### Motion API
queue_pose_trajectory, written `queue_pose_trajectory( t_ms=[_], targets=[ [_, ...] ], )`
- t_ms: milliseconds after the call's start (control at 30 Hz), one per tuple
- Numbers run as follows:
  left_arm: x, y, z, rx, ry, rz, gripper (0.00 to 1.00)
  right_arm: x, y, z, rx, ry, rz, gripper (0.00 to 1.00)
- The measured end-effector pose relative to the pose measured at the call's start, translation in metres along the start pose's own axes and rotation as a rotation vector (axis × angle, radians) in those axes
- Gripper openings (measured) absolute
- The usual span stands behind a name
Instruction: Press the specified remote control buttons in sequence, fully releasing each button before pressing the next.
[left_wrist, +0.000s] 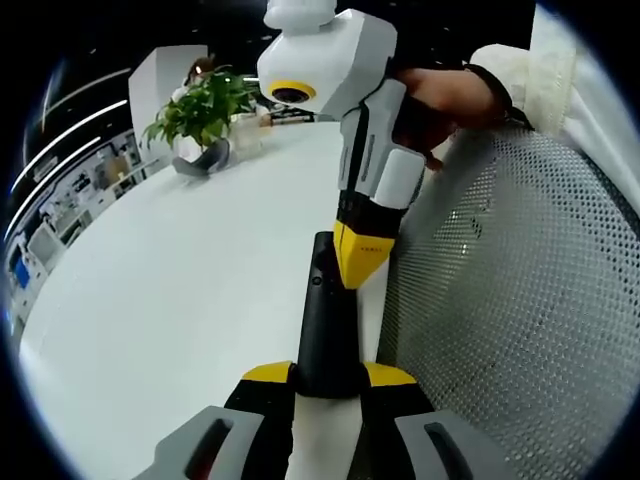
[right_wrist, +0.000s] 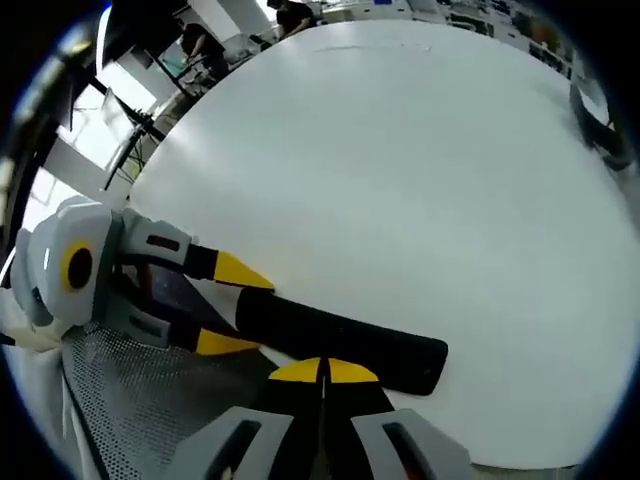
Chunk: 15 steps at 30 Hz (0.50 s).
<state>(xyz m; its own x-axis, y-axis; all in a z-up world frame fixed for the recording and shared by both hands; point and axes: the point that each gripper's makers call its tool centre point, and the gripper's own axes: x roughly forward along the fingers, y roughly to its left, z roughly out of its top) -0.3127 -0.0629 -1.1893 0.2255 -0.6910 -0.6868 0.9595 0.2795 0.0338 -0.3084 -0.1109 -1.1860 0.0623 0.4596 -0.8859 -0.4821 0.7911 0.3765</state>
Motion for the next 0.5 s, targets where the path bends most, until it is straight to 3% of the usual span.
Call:
queue_pose_trajectory(
  t_ms=[333, 500],
  targets=[
    [0.000, 0.000, 0.000, 0.001, -0.002, -0.002, 0.25, -0.001, 0.001, 0.001, 0.056, -0.001, 0.037, 0.00],
    [0.000, 0.000, 0.000, 0.004, -0.001, -0.003, 0.24, -0.007, 0.006, 0.013, 0.059, -0.063, 0.066, 0.00]
  ],
)
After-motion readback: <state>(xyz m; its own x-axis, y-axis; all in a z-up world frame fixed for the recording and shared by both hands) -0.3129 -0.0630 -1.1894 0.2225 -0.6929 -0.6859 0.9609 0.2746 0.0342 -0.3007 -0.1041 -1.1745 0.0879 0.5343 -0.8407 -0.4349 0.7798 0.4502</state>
